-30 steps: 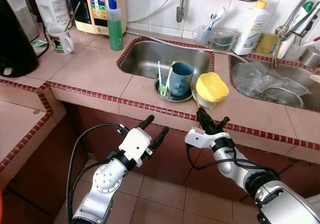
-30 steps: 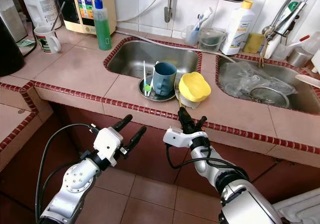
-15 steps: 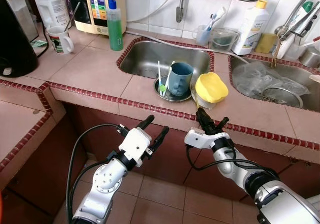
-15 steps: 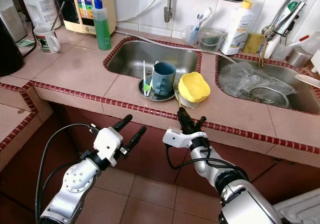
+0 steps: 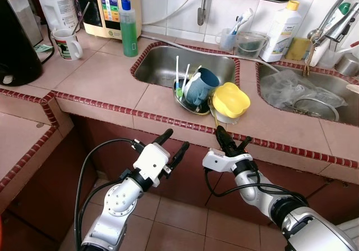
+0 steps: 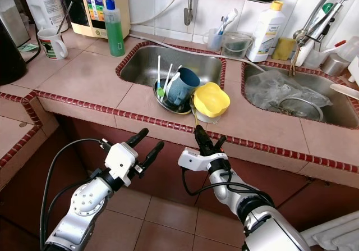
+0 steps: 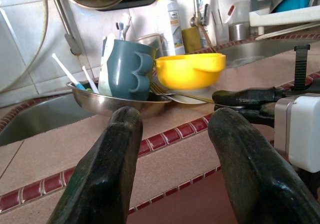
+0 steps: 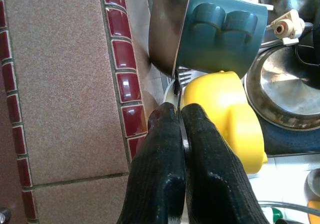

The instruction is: Kitchen organization

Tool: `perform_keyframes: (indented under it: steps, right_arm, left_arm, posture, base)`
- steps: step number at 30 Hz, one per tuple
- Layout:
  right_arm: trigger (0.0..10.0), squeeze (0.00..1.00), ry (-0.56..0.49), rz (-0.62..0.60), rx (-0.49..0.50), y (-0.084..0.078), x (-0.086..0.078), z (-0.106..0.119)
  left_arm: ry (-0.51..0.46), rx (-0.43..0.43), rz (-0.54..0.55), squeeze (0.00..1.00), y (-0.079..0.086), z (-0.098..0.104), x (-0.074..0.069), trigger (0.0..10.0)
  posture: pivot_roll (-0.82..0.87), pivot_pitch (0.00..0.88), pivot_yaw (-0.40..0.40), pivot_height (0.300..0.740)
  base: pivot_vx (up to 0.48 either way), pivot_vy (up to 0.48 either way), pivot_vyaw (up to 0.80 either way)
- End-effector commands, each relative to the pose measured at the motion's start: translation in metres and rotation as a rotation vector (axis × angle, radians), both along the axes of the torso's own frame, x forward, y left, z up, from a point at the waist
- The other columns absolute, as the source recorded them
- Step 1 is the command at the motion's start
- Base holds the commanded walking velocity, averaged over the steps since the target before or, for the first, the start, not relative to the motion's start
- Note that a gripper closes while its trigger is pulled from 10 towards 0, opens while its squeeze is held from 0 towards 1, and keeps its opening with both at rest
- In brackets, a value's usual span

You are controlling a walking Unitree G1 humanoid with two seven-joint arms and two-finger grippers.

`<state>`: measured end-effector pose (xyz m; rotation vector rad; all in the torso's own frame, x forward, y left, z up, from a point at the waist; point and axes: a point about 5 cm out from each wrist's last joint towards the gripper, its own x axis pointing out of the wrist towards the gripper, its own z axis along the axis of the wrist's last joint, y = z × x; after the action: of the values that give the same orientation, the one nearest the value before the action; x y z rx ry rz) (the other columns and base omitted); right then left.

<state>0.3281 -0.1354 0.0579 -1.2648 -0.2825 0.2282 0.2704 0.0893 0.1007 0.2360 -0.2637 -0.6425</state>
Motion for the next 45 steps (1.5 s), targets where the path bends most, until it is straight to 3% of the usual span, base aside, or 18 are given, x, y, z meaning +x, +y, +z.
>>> perform_keyframes:
  steps: [1, 20, 31, 45]
  right_arm:
    - [10.0, 0.0, 0.042, 0.006, -0.031, -0.002, -0.004, -0.007]
    - [10.0, 0.0, -0.01, 0.003, -0.03, -0.004, 0.0, 0.0]
    - [10.0, 0.0, -0.131, -0.028, -0.029, -0.007, 0.003, 0.009]
    - [10.0, 0.0, -0.102, -0.074, -0.048, -0.01, 0.001, 0.002]
  left_arm:
    - [-0.015, 0.001, -0.009, 0.0, -0.003, 0.004, 0.001, 10.0]
    - [-0.014, -0.003, -0.007, 0.0, -0.005, 0.003, 0.001, 10.0]
    - [-0.01, 0.0, -0.01, 0.0, -0.005, 0.002, 0.001, 10.0]
    - [-0.011, -0.001, -0.01, 0.0, -0.006, 0.002, 0.001, 10.0]
  posture:
    - [-0.02, 0.02, -0.069, 0.74]
    - [-0.02, 0.018, -0.075, 0.74]
    - [-0.02, 0.016, -0.072, 0.74]
    - [-0.02, 0.017, -0.073, 0.74]
  base:
    - [0.0, 0.0, 0.0]
    - [0.0, 0.0, 0.0]
    - [0.0, 0.0, 0.0]
    - [0.0, 0.0, 0.0]
